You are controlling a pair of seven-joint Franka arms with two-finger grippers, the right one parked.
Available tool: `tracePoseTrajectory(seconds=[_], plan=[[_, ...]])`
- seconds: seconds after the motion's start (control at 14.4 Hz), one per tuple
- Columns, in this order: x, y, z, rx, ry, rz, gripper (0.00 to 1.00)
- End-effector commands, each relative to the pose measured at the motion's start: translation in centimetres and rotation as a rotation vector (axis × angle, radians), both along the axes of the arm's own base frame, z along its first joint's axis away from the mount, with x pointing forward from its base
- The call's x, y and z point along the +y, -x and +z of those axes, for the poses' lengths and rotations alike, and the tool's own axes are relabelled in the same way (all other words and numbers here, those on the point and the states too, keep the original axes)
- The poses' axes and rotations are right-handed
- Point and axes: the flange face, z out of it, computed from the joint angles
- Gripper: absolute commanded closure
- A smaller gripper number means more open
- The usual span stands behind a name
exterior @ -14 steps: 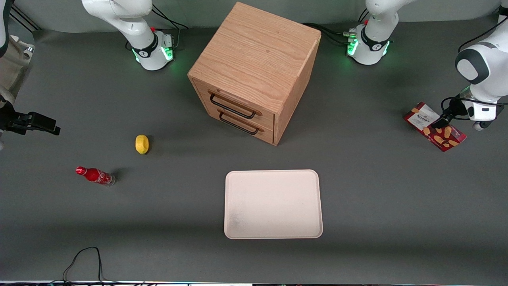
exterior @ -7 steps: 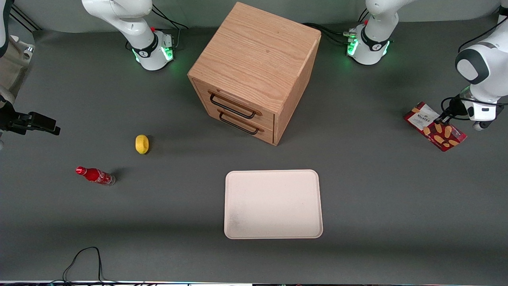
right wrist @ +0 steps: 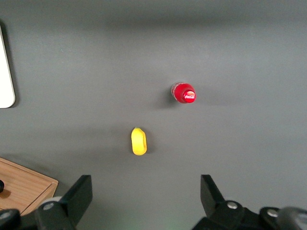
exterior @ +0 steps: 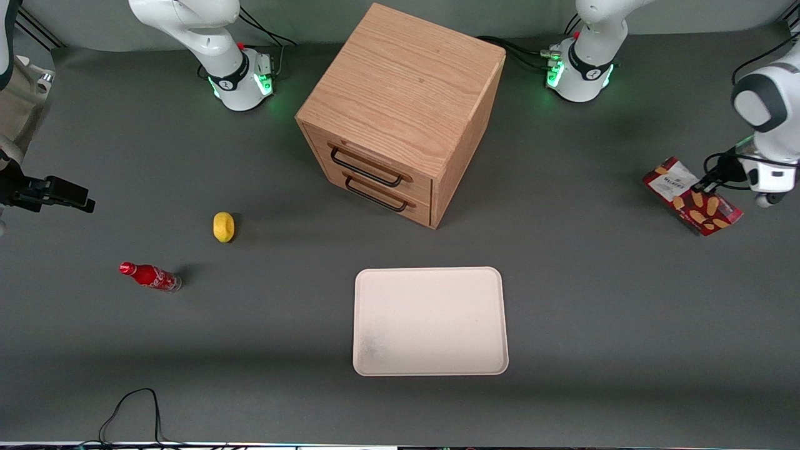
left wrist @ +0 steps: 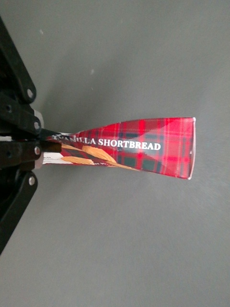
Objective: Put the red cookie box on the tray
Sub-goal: 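Lift the box and carry it toward the white tray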
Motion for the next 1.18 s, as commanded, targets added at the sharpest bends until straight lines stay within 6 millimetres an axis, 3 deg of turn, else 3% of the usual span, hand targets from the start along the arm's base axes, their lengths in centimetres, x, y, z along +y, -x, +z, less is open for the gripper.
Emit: tracePoseTrajectory(seconds=[0.0, 0.42, 0.62, 0.76, 0.97, 1.11], plan=[[0.2, -1.5, 8.6, 0.012, 0.011, 0.004, 1.0], [1.4, -4.0, 24.4, 0.018, -0.001, 0.005, 1.0], [0.9, -5.4, 27.6, -0.035, -0.023, -0.028, 1.0], [-2.0, -8.5, 28.9, -0.064, -0.023, -0.092, 1.0], [-8.8, -13.8, 30.9, -0.079, -0.016, -0.235, 1.0], [-13.2, -16.3, 30.2, -0.062, -0.002, -0.316, 1.0]])
